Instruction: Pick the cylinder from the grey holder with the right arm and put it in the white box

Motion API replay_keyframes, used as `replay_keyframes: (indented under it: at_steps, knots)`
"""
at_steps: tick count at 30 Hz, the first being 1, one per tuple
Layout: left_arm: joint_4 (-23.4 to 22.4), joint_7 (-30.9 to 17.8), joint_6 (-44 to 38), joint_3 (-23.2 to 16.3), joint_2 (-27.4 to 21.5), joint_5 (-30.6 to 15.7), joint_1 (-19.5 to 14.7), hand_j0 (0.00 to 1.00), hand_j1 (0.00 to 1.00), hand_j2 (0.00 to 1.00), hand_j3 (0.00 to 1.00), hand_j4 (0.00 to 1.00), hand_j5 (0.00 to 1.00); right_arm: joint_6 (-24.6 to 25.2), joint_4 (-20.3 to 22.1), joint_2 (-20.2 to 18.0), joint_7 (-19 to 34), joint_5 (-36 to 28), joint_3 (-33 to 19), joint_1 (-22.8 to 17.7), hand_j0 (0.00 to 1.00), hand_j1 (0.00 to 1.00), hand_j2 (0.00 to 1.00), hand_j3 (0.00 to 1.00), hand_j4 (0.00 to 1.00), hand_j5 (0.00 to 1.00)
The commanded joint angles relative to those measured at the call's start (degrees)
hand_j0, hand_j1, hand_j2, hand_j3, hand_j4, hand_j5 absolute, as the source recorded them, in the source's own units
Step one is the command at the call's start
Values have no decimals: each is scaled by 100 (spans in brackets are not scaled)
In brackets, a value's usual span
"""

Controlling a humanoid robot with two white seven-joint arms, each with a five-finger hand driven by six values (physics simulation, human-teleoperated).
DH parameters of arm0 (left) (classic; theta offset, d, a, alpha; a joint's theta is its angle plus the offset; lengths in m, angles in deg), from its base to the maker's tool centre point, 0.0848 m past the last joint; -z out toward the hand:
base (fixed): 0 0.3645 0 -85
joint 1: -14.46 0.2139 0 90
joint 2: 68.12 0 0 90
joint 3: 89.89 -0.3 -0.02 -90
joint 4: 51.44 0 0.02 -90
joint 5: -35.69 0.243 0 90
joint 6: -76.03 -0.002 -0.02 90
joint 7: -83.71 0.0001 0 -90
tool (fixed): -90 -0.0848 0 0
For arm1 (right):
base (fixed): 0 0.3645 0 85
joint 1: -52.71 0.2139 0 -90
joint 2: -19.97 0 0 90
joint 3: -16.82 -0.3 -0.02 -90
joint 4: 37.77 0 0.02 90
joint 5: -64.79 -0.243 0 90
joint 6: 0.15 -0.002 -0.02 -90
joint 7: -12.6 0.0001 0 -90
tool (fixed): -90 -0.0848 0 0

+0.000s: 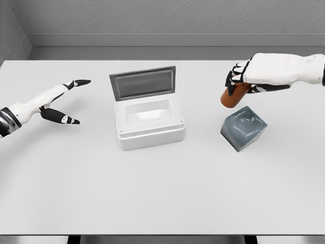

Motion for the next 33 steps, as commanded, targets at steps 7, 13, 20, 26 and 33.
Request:
replay_keyframes:
  at_steps: [7,13,20,26,33]
  knots:
    - [16,10,-9,5,-5,-44,0,100,100,100,100,100,100,8,-5,343,-6,-37,-23,44,43,43,43,43,43,43]
    - [16,10,-9,5,-5,-44,0,100,100,100,100,100,100,8,-14,501,-6,-55,-31,79,43,43,43,43,43,43]
    - [16,1,-9,5,-5,-53,0,100,100,100,100,100,100,8,-32,756,-6,-55,-23,141,43,43,43,43,43,43]
    - [16,1,-9,5,-5,-53,0,100,100,100,100,100,100,8,-84,923,-6,-72,-23,185,43,43,43,43,43,43]
    - [16,1,-9,5,-5,-35,-9,100,100,100,100,100,100,8,-401,1354,12,-90,21,246,43,43,43,43,43,43]
